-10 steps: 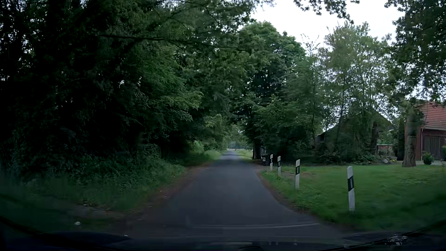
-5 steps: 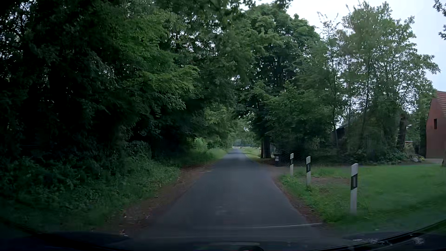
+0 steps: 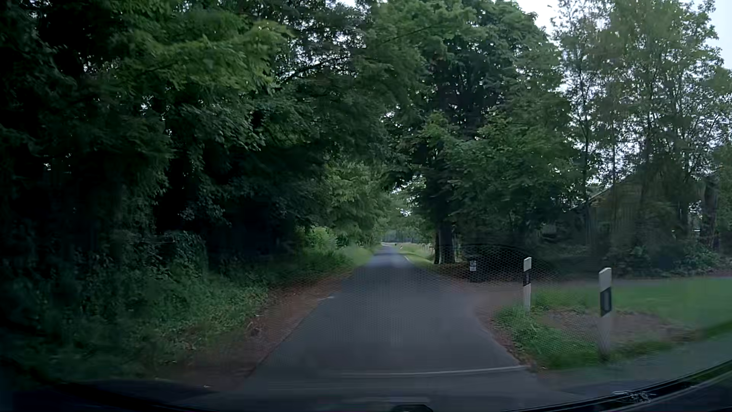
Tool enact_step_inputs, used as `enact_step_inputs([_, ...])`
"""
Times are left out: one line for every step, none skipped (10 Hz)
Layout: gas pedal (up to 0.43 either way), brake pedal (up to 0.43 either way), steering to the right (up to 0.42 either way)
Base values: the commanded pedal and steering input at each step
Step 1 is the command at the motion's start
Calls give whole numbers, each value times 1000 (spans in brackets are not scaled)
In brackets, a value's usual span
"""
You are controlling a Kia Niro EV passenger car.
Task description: Follow the waypoints while adhering to traffic rules and regulations
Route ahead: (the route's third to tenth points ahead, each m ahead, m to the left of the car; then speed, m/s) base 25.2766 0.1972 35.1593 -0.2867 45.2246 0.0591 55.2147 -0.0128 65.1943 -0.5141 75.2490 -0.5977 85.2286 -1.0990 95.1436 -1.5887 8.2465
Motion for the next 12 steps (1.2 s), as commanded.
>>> enact_step_inputs([177,0,4])
enact_step_inputs([177,0,4])
enact_step_inputs([177,0,5])
enact_step_inputs([189,0,6])
enact_step_inputs([189,0,6])
enact_step_inputs([197,0,5])
enact_step_inputs([197,0,7])
enact_step_inputs([197,0,8])
enact_step_inputs([197,0,8])
enact_step_inputs([209,0,8])
enact_step_inputs([209,0,8])
enact_step_inputs([209,0,8])
